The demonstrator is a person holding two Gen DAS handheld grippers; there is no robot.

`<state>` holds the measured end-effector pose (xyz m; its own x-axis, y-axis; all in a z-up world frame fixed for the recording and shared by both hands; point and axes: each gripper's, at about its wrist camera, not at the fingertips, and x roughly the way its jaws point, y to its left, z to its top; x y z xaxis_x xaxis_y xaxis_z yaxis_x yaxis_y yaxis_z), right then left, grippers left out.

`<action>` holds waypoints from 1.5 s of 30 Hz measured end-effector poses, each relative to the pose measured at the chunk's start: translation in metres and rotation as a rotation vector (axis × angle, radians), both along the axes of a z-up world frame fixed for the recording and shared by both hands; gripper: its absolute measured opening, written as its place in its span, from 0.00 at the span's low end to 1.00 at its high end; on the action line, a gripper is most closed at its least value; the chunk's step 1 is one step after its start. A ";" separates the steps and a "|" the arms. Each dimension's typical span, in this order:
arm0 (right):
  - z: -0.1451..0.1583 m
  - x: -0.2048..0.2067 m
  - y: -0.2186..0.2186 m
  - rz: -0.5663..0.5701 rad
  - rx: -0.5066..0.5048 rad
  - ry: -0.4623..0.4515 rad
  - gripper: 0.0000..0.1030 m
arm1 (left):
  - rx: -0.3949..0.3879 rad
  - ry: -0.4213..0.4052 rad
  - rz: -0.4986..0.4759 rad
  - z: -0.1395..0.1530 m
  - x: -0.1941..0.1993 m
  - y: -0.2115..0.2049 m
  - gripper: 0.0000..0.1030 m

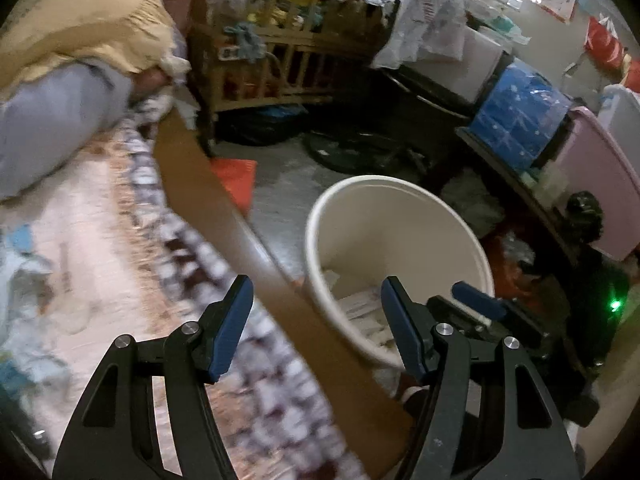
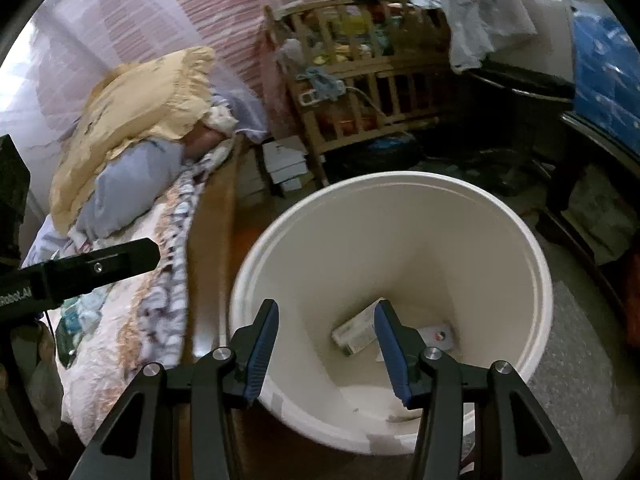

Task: Collect trash
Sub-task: 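Move both open tools back to the trash pile on the bed, then grasp the dark green snack packet with the left tool while the right grasps a printed plastic bag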

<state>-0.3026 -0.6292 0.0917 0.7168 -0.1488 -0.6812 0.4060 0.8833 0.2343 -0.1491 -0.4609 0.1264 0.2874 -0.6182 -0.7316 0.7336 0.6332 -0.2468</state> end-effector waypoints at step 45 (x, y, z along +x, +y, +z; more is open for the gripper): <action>-0.007 0.120 0.228 0.510 0.056 0.066 0.60 | 0.015 0.172 0.435 -0.070 0.062 0.276 0.36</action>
<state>-0.1824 -0.4012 0.0848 0.6438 0.2464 -0.7244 -0.0572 0.9596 0.2756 -0.0870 -0.1846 0.0567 0.3916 -0.4561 -0.7991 0.3487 0.8773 -0.3299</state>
